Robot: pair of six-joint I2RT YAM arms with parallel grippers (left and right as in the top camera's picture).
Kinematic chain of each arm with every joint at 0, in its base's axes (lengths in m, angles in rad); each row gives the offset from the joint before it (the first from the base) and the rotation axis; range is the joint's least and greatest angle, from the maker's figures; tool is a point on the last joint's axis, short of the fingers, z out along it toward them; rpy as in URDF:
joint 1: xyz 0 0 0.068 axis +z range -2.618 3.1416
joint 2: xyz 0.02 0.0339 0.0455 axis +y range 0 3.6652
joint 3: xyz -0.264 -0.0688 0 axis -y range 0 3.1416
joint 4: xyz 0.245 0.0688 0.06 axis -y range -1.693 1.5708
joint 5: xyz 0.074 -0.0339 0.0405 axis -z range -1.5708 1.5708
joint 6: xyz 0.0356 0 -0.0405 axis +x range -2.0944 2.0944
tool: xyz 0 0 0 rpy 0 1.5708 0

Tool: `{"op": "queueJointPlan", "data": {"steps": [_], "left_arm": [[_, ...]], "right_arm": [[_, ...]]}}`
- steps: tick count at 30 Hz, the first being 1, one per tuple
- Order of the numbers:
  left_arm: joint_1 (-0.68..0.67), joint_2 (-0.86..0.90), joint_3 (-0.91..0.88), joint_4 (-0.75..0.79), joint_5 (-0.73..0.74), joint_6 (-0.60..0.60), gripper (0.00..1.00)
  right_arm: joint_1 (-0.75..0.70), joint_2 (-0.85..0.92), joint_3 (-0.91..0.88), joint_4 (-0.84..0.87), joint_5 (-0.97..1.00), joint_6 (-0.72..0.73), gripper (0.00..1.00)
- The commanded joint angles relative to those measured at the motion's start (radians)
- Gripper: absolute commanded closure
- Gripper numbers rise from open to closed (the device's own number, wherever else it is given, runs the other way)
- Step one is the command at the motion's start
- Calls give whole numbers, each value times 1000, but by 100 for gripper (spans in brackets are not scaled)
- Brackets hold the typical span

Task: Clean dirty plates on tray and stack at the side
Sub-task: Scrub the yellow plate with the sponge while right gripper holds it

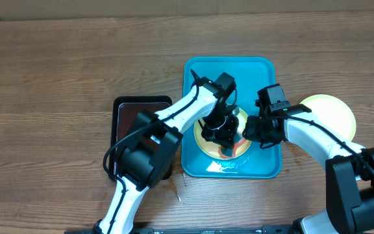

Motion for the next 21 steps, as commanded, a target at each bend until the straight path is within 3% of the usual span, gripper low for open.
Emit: {"op": "queueJointPlan", "data": {"steps": [1,7,12,16,21], "left_arm": [[9,-19,5,-47,-223,-65,96],[16,-72,5,-111,-599,-132,96],[18,-72,6,-159,-761,-159,96],[26,-72,29,-166,-758,-168,96],[34,-77,116,-167,-553,-140,96]], "right_arm": [[5,16,-7,-14,35,-3,96],[5,16,-7,-14,35,-3,96],[5,16,-7,-15,35,-3,96],[5,16,-7,-15,35,-3,96],[5,16,-7,-18,34,-3,96]]}}
